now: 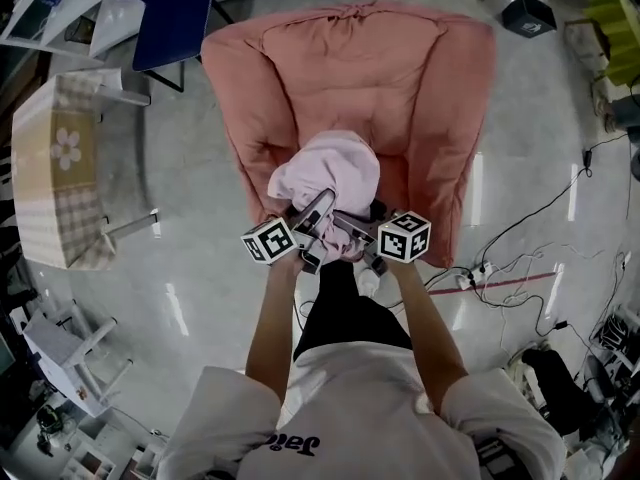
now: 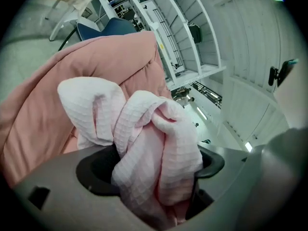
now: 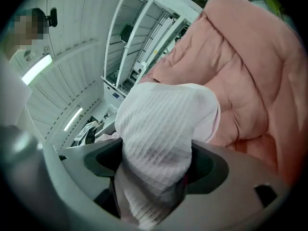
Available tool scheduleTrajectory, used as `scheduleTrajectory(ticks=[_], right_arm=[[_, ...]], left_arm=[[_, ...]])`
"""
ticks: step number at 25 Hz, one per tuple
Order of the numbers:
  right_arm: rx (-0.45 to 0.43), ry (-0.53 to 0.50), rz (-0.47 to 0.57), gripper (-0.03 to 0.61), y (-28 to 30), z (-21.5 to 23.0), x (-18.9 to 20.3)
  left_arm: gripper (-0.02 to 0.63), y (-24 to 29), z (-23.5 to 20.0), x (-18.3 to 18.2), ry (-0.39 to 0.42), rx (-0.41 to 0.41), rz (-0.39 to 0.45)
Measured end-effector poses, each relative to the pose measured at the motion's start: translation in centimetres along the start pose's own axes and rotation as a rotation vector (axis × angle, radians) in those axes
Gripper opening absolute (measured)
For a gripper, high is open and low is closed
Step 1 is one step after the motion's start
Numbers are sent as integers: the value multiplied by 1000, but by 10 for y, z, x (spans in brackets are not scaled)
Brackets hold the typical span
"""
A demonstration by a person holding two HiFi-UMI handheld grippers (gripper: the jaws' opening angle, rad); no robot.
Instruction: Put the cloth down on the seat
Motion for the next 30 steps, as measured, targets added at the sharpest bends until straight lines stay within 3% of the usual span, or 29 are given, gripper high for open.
scheduleTrajectory(ticks=[5,12,16,19,23,26,30], right_arm=[[16,30,-23,379,29,48,22],[97,109,-78,379,53,115,69],[174,105,-145,379,66,150,103],[213,100,-190,379,74,169,126],[280,88,-247,379,74,190,147],[337,78,-279,379,72,203,156],[357,62,-284,379,66,207,156]], left_arm=[[430,23,-51,7,16,-71,10],[430,48,-129,36,9,-192,-59],[430,52,-167,48,167,-315,-102],[430,56,-185,56,304,-362,-154],[428,62,-206,70,415,-432,-256],[428,69,-218,78,454,-458,-318],[428,72,-217,82,430,-458,-321]])
Point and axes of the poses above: the fingertips, and each gripper's own axes: y forward along the fingers, z to its right, x out of its underside, the point moved 5 cm from there along -y, backward along the fingers, and after that the axes turned 15 degrees about z, right-handed, at the moved point
